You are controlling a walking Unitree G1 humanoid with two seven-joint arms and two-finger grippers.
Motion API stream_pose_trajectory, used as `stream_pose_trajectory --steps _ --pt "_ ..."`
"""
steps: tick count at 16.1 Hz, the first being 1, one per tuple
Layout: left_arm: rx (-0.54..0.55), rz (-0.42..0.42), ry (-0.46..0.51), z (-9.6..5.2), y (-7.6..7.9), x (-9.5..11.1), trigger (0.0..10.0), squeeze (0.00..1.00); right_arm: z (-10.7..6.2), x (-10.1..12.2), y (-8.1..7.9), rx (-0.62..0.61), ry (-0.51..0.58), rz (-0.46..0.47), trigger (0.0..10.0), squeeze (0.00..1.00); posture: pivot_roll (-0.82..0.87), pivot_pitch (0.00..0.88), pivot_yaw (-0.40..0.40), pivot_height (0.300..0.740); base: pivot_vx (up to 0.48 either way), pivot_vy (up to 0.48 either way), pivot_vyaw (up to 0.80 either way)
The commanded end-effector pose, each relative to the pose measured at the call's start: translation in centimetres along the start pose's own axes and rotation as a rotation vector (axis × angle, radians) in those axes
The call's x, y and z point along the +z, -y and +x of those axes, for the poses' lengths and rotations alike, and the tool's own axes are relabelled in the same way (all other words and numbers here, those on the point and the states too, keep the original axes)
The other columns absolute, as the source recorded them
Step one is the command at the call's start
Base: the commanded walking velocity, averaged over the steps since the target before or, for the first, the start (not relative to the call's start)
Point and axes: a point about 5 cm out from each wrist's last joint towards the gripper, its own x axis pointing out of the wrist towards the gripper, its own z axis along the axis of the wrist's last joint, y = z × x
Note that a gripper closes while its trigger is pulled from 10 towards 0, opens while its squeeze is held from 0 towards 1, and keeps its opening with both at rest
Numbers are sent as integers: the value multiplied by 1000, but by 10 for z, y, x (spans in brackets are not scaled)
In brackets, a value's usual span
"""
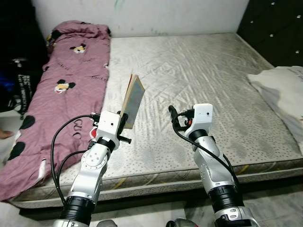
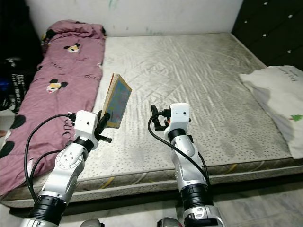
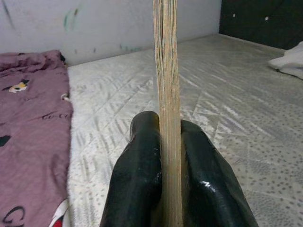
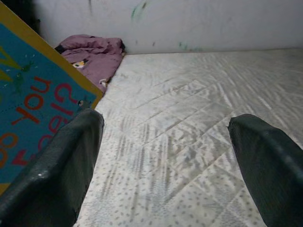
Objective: Clean up the room
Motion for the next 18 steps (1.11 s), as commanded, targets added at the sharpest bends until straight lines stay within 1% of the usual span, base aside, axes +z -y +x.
stream_pose_trajectory --steps 1,4,16,18 --pt "4 6 64 2 -2 13 10000 0 2 2 -3 10 9 -3 10000 0 78 0 10 740 0 0 0" --pt "5 5 63 3 -3 13 10000 0 2 3 -3 9 9 -4 10000 0 78 0 9 740 0 -346 0" --pt "5 5 58 3 -2 13 10000 0 2 3 -2 7 10 -9 10000 0 76 0 10 740 0 -253 0" --pt "3 6 57 3 -2 13 10000 0 2 3 -2 7 9 -10 10000 0 76 0 10 740 0 0 0"
